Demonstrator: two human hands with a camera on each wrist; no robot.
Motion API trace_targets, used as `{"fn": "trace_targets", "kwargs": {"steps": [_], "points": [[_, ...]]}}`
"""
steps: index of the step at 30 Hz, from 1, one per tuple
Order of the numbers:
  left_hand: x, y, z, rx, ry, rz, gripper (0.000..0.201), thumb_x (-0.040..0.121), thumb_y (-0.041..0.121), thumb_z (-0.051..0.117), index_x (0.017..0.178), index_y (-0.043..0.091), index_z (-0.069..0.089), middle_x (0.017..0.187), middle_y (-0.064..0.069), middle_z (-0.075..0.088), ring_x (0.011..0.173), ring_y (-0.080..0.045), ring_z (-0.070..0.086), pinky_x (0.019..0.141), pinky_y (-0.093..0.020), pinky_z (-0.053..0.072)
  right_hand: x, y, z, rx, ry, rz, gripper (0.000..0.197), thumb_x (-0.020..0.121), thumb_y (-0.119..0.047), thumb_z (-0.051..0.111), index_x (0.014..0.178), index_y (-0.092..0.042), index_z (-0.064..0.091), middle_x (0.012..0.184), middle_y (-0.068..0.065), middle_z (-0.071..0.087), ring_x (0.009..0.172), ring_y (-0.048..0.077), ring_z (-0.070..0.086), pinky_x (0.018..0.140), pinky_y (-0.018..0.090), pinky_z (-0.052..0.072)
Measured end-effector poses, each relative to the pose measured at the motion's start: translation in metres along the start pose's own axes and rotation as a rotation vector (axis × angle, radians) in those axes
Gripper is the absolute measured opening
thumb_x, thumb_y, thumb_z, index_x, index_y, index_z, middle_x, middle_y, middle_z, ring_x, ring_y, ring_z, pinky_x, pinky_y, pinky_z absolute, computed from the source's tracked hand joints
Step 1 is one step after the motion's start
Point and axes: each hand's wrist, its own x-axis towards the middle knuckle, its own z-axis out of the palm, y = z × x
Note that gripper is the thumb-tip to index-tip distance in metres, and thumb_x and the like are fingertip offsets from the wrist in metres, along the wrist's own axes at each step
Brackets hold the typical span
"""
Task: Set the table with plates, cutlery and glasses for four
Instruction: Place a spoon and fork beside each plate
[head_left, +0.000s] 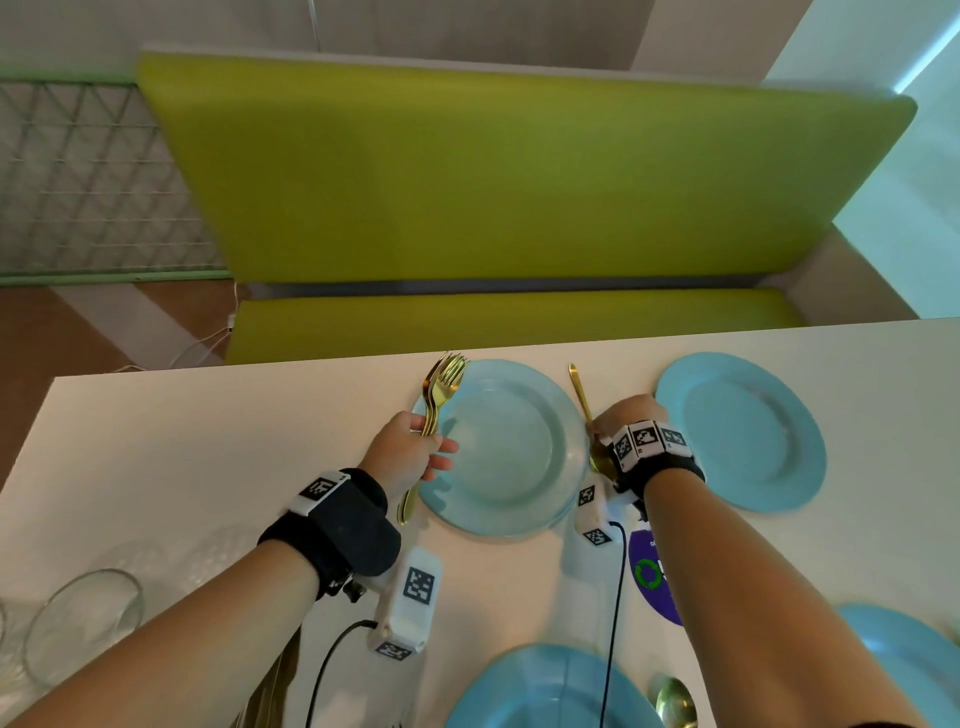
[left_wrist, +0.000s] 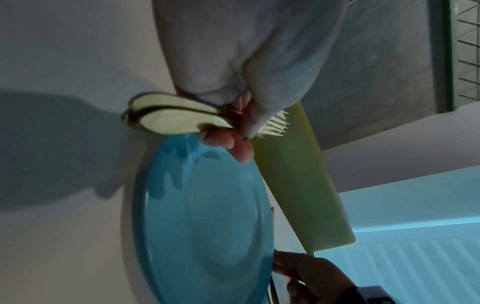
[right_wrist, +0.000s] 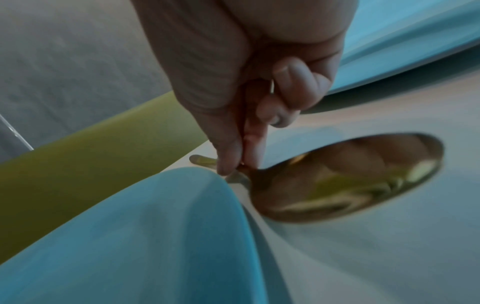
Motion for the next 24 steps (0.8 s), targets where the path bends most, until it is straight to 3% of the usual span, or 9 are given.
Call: {"fn": "trace_targets", "kwargs": {"steps": [4,6,8,11,13,15,19,22,24], "points": [[-0.001,-0.001,0.0,0.004,0.011,-0.011,0.012,0.096,0.008,0.043,0.109,0.01,0.045,0.09,-0.004,0.066,0.065,-0.012,0.057,0.054,-0.019,0.044,0.004,-0.001,0.0,-0.012,-0.03,-0.04,0.034,0.078,-0.02,0.072,0.107,-0.005,0.064,0.119,0.013,0.062,0.11,0.029,0.06,0.084,0.031,0.049],[-0.002,-0.001,0.001,0.003,0.009,-0.022,0.013,0.097,0.009,0.043,0.11,0.01,0.045,0.093,-0.004,0.066,0.065,-0.011,0.057,0.055,-0.018,0.044,0.002,0.0,-0.003,-0.062,0.004,-0.034,0.024,0.082,-0.029,0.069,0.076,-0.007,0.062,0.097,0.01,0.067,0.1,0.026,0.064,0.083,0.029,0.052],[-0.003,-0.001,0.001,-0.001,0.005,-0.025,0.015,0.097,0.009,0.043,0.111,0.01,0.045,0.095,-0.006,0.066,0.066,-0.011,0.057,0.056,-0.018,0.045,-0.002,-0.002,-0.002,-0.085,0.068,-0.044,0.035,0.082,-0.034,0.069,0.063,-0.008,0.055,0.072,0.005,0.062,0.081,0.023,0.063,0.078,0.028,0.054],[-0.004,-0.001,0.001,-0.047,-0.005,-0.024,0.015,0.095,0.004,0.042,0.109,0.007,0.045,0.093,-0.008,0.066,0.064,-0.013,0.057,0.055,-0.02,0.043,-0.004,-0.004,-0.004,-0.154,0.081,-0.087,0.033,0.083,-0.037,0.066,0.086,-0.005,0.071,0.075,0.003,0.065,0.07,0.02,0.059,0.064,0.023,0.051],[-0.007,-0.001,0.001,-0.138,-0.026,-0.029,0.012,0.094,0.001,0.039,0.104,0.005,0.046,0.086,-0.009,0.066,0.06,-0.015,0.055,0.052,-0.022,0.04,-0.01,-0.007,-0.012,-0.2,0.079,-0.146,0.037,0.087,-0.039,0.06,0.097,-0.006,0.072,0.088,0.006,0.07,0.082,0.022,0.064,0.068,0.025,0.05],[-0.008,-0.002,-0.001,-0.215,-0.047,-0.042,0.012,0.093,0.0,0.036,0.096,0.006,0.046,0.082,-0.01,0.067,0.058,-0.017,0.054,0.049,-0.022,0.038,-0.019,-0.014,-0.017,-0.149,0.125,-0.261,0.032,0.089,-0.034,0.058,0.099,-0.008,0.072,0.102,0.01,0.071,0.096,0.027,0.065,0.081,0.03,0.051],[-0.011,-0.004,0.0,-0.193,-0.104,-0.065,0.013,0.093,0.002,0.039,0.094,0.005,0.051,0.079,-0.009,0.068,0.051,-0.011,0.052,0.044,-0.019,0.037,-0.069,-0.036,0.0,-0.09,0.148,-0.676,0.02,0.087,-0.026,0.062,0.103,-0.02,0.073,0.107,0.001,0.071,0.099,0.022,0.064,0.089,0.028,0.048],[-0.018,-0.002,0.003,-0.192,-0.152,-0.068,0.014,0.095,0.005,0.042,0.091,0.004,0.055,0.076,-0.009,0.067,0.041,-0.006,0.047,0.039,-0.016,0.035,-0.108,-0.048,0.021,-0.25,0.036,-0.995,0.022,0.089,-0.021,0.058,0.106,-0.023,0.072,0.11,-0.001,0.069,0.103,0.019,0.062,0.086,0.029,0.047],[-0.024,0.001,0.002,-0.192,-0.17,-0.068,0.021,0.094,0.003,0.039,0.082,0.004,0.056,0.073,-0.01,0.067,0.041,-0.007,0.045,0.039,-0.017,0.033,-0.121,-0.054,0.031,-0.409,-0.013,-1.067,0.024,0.091,-0.02,0.054,0.108,-0.025,0.071,0.11,-0.001,0.067,0.104,0.02,0.06,0.081,0.03,0.048]]}}
